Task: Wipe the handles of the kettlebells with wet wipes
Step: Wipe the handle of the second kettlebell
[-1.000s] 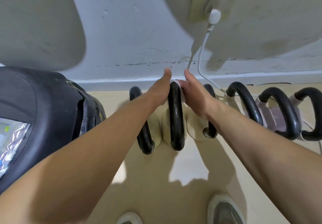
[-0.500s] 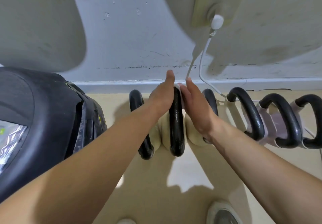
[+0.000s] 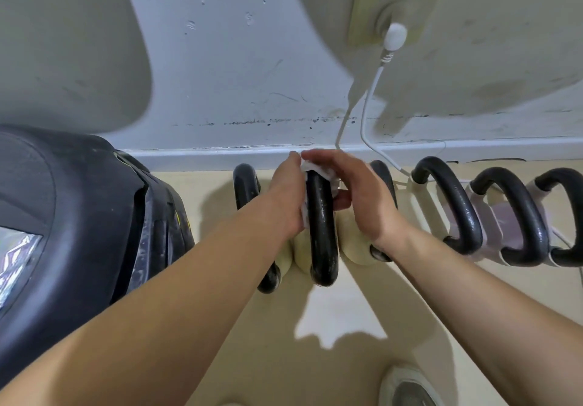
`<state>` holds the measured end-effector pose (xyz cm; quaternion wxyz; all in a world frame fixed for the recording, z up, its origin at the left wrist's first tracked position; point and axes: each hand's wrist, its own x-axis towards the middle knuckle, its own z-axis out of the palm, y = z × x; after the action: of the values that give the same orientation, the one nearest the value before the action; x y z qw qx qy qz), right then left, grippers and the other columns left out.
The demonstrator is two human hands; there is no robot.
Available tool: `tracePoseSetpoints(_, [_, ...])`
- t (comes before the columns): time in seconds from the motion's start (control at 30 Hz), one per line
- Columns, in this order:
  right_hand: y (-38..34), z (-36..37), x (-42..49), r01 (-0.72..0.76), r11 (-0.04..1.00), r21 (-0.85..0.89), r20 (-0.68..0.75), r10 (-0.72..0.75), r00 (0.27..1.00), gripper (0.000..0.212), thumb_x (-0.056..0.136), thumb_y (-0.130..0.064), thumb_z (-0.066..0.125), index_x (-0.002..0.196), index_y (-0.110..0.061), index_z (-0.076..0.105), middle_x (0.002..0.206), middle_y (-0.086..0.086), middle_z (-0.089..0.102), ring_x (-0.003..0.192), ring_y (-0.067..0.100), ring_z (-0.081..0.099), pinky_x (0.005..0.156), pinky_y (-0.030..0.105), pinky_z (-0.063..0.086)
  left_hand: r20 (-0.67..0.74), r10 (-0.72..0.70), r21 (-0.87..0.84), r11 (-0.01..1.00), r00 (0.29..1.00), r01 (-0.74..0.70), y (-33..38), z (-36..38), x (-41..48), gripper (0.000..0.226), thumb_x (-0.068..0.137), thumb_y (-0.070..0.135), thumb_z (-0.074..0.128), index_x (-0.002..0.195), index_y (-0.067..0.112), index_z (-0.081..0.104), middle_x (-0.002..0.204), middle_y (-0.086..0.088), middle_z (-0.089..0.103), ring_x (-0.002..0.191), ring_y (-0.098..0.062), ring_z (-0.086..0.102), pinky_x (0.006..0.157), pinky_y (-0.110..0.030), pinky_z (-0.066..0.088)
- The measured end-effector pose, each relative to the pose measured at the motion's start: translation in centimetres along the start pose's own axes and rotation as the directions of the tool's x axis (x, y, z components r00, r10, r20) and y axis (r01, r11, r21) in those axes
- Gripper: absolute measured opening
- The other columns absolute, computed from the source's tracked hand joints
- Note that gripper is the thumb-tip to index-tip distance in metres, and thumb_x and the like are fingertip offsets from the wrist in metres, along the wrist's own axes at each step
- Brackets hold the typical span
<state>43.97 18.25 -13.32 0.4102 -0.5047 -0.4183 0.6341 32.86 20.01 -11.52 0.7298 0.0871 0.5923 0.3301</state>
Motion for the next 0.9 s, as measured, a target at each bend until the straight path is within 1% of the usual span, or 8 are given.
tracePoseSetpoints(0.07, [0.8, -0.1, -0.9, 0.080, 0.997, -0.004, 0.004, -0.080, 0.997, 0.038, 0.099, -0.030, 0.044, 0.117, -0.014, 0.074, 0.106, -0.012, 0.078, 0.102, -0.002, 0.070, 0.084, 0.016, 0.052, 0.024, 0.011, 0.046, 0.999, 1.000, -0.012, 0.2, 0.0, -0.1, 0.049, 0.105, 0.048, 0.032, 0.095, 0.010, 0.061, 0.074, -0.010, 0.065, 0.065, -0.026, 0.065, 0.050, -0.034, 0.057])
tracePoseSetpoints(0.17, [1.7, -0.6, -1.7, 0.152, 0.983, -0.100, 0.070, -0.145, 0.987, 0.043, 0.093, -0.038, 0.041, 0.122, -0.026, 0.071, 0.125, -0.017, 0.071, 0.127, -0.008, 0.055, 0.099, 0.006, 0.039, 0.058, 0.071, 0.177, 0.981, 0.996, -0.080, 0.3, -0.9, -1.1, 0.034, 0.104, 0.034, 0.042, 0.095, 0.009, 0.063, 0.072, -0.009, 0.067, 0.073, -0.027, 0.067, 0.080, -0.043, 0.060])
tracePoseSetpoints(0.27, [1.7, -0.2, -2.0, 0.151, 0.982, -0.111, 0.101, -0.140, 0.985, 0.037, 0.097, -0.038, 0.040, 0.114, -0.034, 0.072, 0.145, -0.010, 0.060, 0.144, -0.002, 0.040, 0.118, 0.017, 0.026, -0.012, 0.250, 0.402, 0.888, 0.968, -0.225, 0.4, -2.1, -2.3, 0.026, 0.099, 0.011, 0.045, 0.079, 0.000, 0.059, 0.067, -0.018, 0.055, 0.076, -0.029, 0.060, 0.085, -0.040, 0.058])
tracePoseSetpoints(0.37, [0.6, 0.2, -0.8, 0.070, 0.996, -0.047, 0.037, -0.068, 0.997, 0.034, 0.106, -0.030, 0.048, 0.096, -0.043, 0.077, 0.122, -0.030, 0.068, 0.121, -0.013, 0.055, 0.110, 0.014, 0.034, -0.064, 0.367, 0.500, 0.816, 0.928, -0.289, 0.8, -2.1, -3.7, 0.020, 0.088, 0.013, 0.051, 0.095, 0.003, 0.067, 0.099, -0.020, 0.067, 0.094, -0.032, 0.065, 0.102, -0.052, 0.050])
tracePoseSetpoints(0.43, [0.1, 0.2, 0.5, 0.009, 0.993, -0.114, 0.074, -0.001, 0.997, 0.031, 0.107, -0.035, 0.046, 0.121, -0.033, 0.074, 0.136, -0.022, 0.064, 0.128, -0.009, 0.052, 0.115, 0.020, 0.032, -0.078, 0.413, 0.519, 0.794, 0.908, -0.317, 0.3, -1.2, -4.8, 0.037, 0.094, 0.029, 0.053, 0.129, 0.022, 0.062, 0.124, -0.001, 0.060, 0.111, -0.021, 0.057, 0.109, -0.046, 0.044])
tracePoseSetpoints(0.57, [0.1, -0.2, 1.1, -0.049, 0.992, -0.116, 0.069, 0.058, 0.996, 0.039, 0.108, -0.040, 0.044, 0.098, -0.035, 0.081, 0.108, -0.021, 0.076, 0.110, -0.013, 0.063, 0.105, 0.020, 0.039, -0.006, 0.389, 0.528, 0.783, 0.921, -0.327, -0.6, 0.5, -4.5, 0.029, 0.105, 0.043, 0.035, 0.094, 0.036, 0.061, 0.123, -0.001, 0.064, 0.111, -0.012, 0.055, 0.109, -0.036, 0.039])
tracePoseSetpoints(0.73, [2.1, -0.3, -0.4, -0.045, 0.992, -0.119, -0.012, 0.044, 0.999, 0.048, 0.105, -0.049, 0.040, 0.138, -0.023, 0.062, 0.141, -0.008, 0.063, 0.135, 0.006, 0.053, 0.120, 0.034, 0.035, 0.009, 0.375, 0.628, 0.719, 0.927, -0.297, 0.2, 0.6, -1.9, 0.055, 0.105, 0.053, 0.026, 0.139, 0.021, 0.054, 0.140, 0.002, 0.056, 0.129, -0.018, 0.050, 0.109, -0.032, 0.032])
tracePoseSetpoints(0.9, [2.5, 0.4, -2.1, -0.190, 0.959, 0.212, -0.032, 0.201, 0.979, 0.041, 0.108, -0.036, 0.037, 0.120, -0.018, 0.071, 0.121, 0.005, 0.075, 0.118, 0.016, 0.067, 0.101, 0.031, 0.048, 0.132, 0.494, 0.710, 0.557, 0.859, -0.430, 1.7, 0.3, -0.7, 0.061, 0.104, 0.055, 0.023, 0.106, 0.021, 0.075, 0.116, 0.004, 0.068, 0.108, -0.013, 0.058, 0.084, -0.023, 0.039])
